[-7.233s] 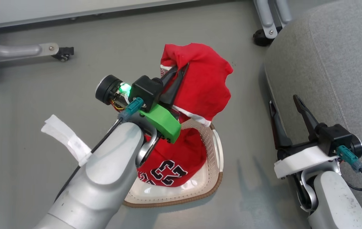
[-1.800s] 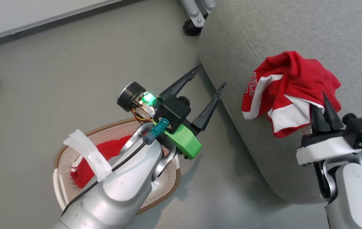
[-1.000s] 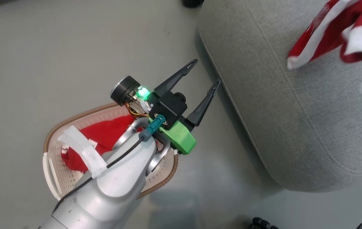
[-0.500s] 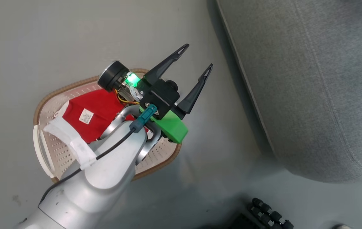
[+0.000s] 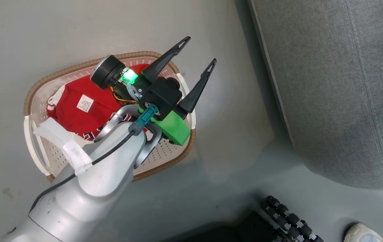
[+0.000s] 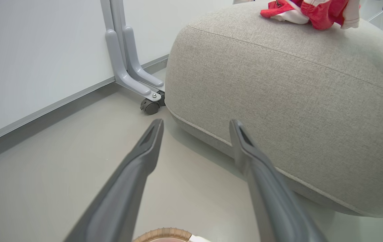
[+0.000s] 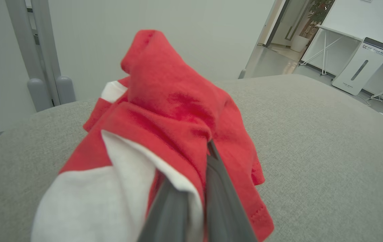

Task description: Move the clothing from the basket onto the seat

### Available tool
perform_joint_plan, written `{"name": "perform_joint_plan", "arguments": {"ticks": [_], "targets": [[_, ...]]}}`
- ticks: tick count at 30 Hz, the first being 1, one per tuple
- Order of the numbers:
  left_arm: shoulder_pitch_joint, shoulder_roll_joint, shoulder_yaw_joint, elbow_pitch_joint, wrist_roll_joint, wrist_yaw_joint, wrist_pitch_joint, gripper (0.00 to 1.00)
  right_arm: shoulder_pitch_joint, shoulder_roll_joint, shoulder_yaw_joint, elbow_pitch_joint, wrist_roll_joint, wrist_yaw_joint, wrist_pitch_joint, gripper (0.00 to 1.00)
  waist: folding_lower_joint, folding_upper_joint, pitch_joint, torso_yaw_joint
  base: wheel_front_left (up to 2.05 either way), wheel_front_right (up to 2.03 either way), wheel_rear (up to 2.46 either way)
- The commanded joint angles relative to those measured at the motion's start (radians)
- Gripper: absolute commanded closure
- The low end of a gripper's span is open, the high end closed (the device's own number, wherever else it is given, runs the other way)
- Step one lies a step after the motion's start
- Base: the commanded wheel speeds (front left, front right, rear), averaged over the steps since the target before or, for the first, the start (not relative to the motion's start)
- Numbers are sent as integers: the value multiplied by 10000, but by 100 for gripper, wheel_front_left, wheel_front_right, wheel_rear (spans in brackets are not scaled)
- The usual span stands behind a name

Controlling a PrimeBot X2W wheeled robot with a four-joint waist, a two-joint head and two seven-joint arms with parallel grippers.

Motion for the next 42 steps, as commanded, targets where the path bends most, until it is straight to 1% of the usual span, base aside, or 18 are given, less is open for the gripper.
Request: {"name": "perform_joint_plan", "arguments": {"ticks": [1, 4, 8, 9, 10, 11, 15, 22, 27, 34, 42], "targets": [[-140, 78, 10, -51, -21, 86, -17, 0, 18, 67, -83, 174, -46, -7, -11, 100, -1, -1, 30, 19, 0, 0, 0], [-139, 115, -3, -93, -44, 94, -11, 0, 30, 153, -199, 554, -93, -7, -12, 100, -1, -1, 52, 32, 0, 0, 0], [-138, 160, -1, -55, -111, 117, -36, 0, 79, 255, -256, 708, -113, -7, -12, 100, -1, -1, -15, 33, 0, 0, 0], [-116, 165, 3, -28, -127, 139, -66, 0, 127, 292, -291, 662, -91, -7, -12, 75, -1, -1, -84, 27, 0, 0, 0], [-84, 154, 8, -9, -152, 152, -93, 0, 202, 321, -296, 606, -95, -7, -12, 16, -1, -1, -163, 27, 0, 0, 0], [-39, 133, 17, 23, -174, 166, -111, 0, 298, 328, -317, 546, -65, -7, -12, 0, -1, -1, -266, 28, 0, 0, 0], [189, 18, 70, 140, -308, 236, -245, 0, 775, 436, -386, 331, 66, -7, -12, 0, -1, -1, -781, 48, 0, 0, 0], [610, -134, 304, 384, -594, 366, -427, 0, 2169, 644, -27, -264, 29, -7, -12, 0, -1, -1, -1835, 123, 0, 0, 0], [1114, -176, 640, 442, -804, 515, -486, 0, 3158, 780, 323, -821, 294, -8, -12, 0, -1, -1, -2660, 288, 0, 0, 0], [2230, -74, 1516, 12, -938, 729, -489, 0, 4350, 996, 1232, -1801, 493, -8, -12, 0, -1, -1, -3650, 769, 0, 0, 0], [3481, -153, 3014, -472, -969, 917, -480, 0, 5112, 1169, 2508, -2669, 669, -7, -11, 0, -1, -1, -4515, 1630, 0, 0, 0]]}}
